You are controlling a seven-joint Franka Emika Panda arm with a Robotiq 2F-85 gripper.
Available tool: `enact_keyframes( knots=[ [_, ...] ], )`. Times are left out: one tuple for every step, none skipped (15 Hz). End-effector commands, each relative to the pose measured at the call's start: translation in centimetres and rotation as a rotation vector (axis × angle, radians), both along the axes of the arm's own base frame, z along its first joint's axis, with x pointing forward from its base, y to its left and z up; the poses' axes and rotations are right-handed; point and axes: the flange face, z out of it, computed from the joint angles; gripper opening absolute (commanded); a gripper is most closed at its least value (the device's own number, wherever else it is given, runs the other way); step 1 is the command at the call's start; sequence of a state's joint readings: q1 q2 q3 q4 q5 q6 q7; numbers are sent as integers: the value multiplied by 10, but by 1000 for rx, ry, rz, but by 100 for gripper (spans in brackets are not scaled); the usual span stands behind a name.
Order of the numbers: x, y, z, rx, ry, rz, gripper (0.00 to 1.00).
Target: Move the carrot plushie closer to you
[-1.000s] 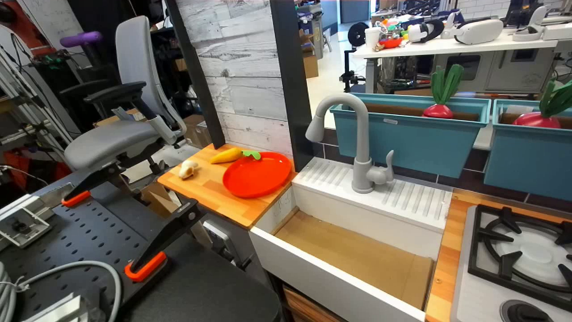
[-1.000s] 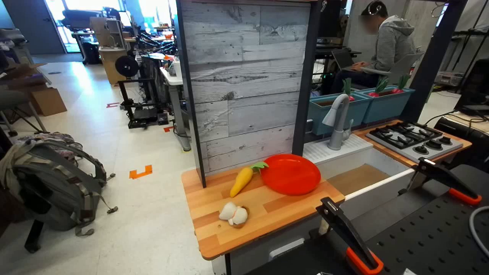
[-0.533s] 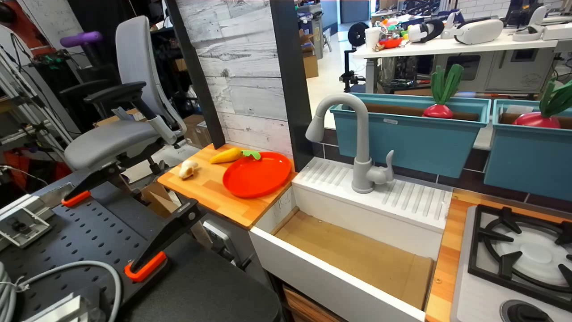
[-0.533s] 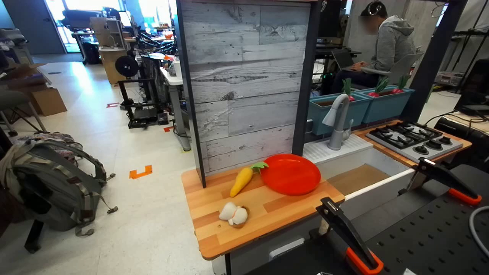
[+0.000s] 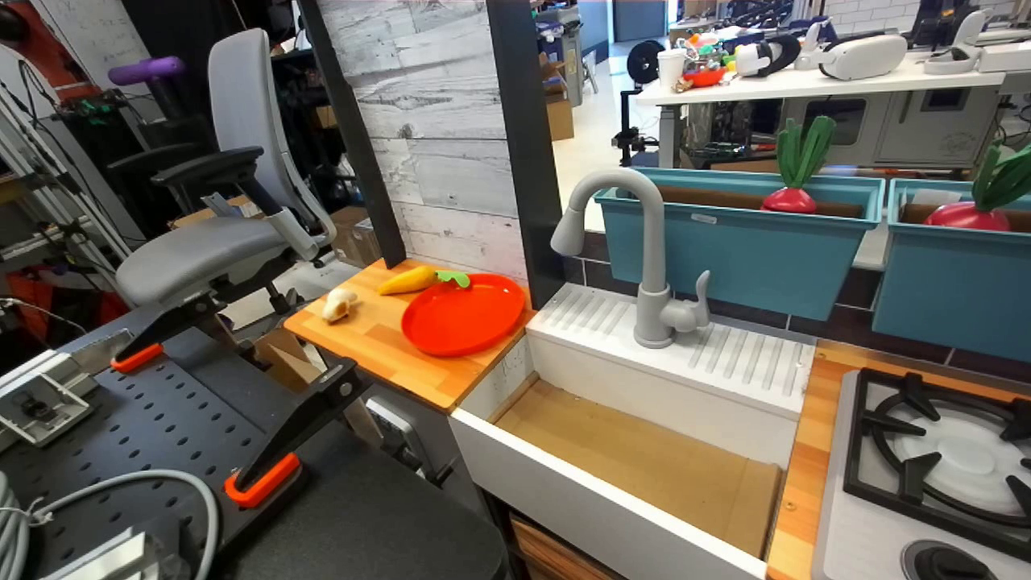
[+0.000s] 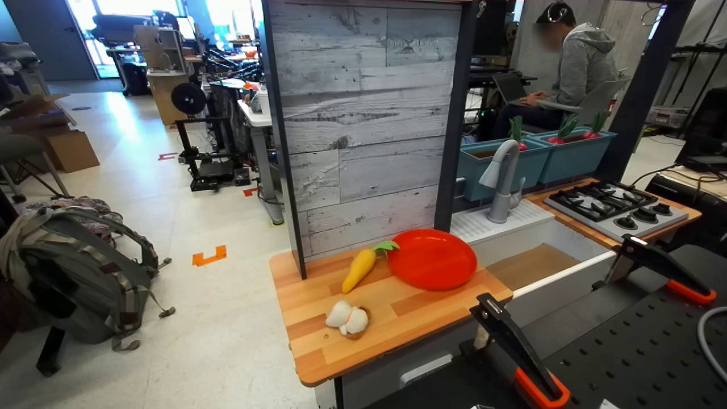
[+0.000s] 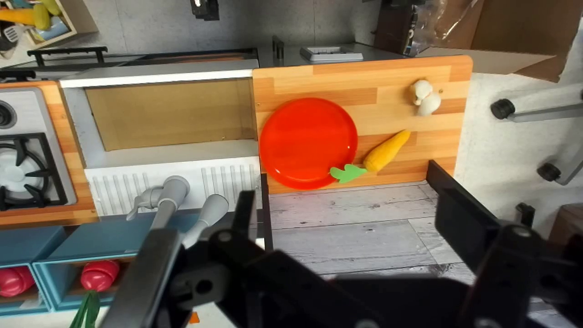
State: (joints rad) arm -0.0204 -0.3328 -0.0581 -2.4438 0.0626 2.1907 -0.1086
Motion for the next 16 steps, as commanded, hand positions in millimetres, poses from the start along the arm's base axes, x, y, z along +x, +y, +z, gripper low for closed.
enact_keyframes(
  knots=[
    [1, 1, -4, 20, 3, -23, 100],
    [3, 6, -13, 28, 6, -45, 100],
    [6, 13, -24, 20, 7, -64, 100],
    [8, 23, -38, 13, 16, -73, 100],
    [8, 34, -53, 9, 12, -85, 100],
    [9, 43, -67, 5, -1, -95, 100],
    [9, 57, -84, 0, 4, -88, 100],
    [10, 68, -100, -4, -4, -90, 100],
    [11, 80, -116, -5, -7, -86, 100],
    [13, 91, -131, -1, -18, -85, 100],
    [16, 101, -146, 7, -32, -84, 100],
    [20, 111, -160, 15, -41, -79, 100],
    [24, 118, -174, 24, -51, -76, 100],
    [28, 125, -189, 38, -54, -73, 100],
    [33, 132, -203, 57, -63, -76, 100],
    [36, 139, -217, 84, -71, -90, 100]
  ],
)
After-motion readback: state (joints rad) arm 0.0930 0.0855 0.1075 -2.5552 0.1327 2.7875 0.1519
